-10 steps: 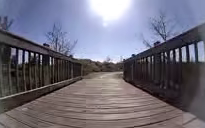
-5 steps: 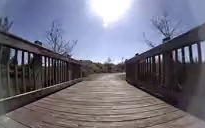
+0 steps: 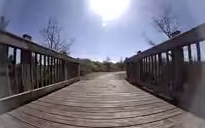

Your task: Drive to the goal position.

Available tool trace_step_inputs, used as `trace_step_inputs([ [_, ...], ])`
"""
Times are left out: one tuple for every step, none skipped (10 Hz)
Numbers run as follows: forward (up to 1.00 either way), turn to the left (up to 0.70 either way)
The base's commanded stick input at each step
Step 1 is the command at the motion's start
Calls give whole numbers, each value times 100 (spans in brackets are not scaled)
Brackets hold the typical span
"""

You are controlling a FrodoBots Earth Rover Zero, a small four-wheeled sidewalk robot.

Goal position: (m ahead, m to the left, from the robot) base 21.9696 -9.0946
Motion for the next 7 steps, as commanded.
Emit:
trace_step_inputs([
  [50,0],
  [50,0],
  [50,0],
  [50,0],
  [50,0],
  [50,0],
  [50,0],
])
